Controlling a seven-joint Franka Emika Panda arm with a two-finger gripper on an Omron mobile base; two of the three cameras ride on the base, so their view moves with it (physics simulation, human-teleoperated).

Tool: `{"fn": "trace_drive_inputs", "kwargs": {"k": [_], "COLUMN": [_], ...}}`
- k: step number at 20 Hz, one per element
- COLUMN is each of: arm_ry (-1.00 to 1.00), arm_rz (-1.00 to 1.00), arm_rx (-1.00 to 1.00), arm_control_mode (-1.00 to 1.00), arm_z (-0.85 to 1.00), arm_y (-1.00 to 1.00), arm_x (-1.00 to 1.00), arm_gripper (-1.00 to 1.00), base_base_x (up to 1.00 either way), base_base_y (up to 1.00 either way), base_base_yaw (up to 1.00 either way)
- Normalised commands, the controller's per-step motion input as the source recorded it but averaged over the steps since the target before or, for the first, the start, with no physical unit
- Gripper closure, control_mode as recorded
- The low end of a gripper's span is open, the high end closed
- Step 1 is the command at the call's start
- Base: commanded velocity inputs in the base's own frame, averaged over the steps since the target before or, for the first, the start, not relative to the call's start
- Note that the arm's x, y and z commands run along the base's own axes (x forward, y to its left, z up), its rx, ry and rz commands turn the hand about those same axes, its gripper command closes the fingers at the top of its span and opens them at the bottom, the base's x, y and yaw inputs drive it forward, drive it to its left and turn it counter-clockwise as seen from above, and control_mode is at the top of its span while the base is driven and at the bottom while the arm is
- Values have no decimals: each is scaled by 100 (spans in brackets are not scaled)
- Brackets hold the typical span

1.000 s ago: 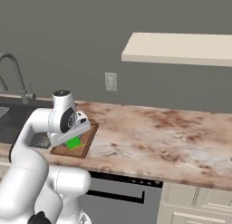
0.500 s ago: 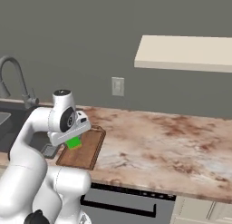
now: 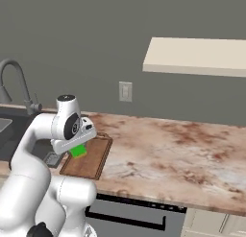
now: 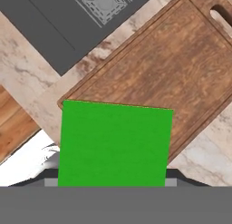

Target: Pick up the sponge from the counter and clean the cutting board by briefly scrubbing or pressing down on the cutting board. Once finished, release the sponge.

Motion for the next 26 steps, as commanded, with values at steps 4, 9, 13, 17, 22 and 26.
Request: {"fn": "trace_drive_inputs", "kwargs": {"k": [4, 9, 13, 17, 22, 26], "arm_ry": [5, 12, 13, 15, 2, 3], "arm_rz": [-2, -16, -11, 0, 13, 24], "arm_rx": [2, 4, 5, 4, 2, 1], "arm_control_mode": [-100, -100, -100, -100, -100, -100], "arm_z": [-10, -22, -32, -41, -31, -23], "arm_y": [0, 0, -2, -19, -32, -23], "arm_x": [19, 11, 1, 0, 0, 0], "arm_gripper": [100, 100, 100, 100, 100, 100], "base_base_x": [0, 0, 0, 0, 0, 0], "base_base_y": [0, 0, 0, 0, 0, 0], "base_base_yaw": [0, 0, 0, 0, 0, 0]}}
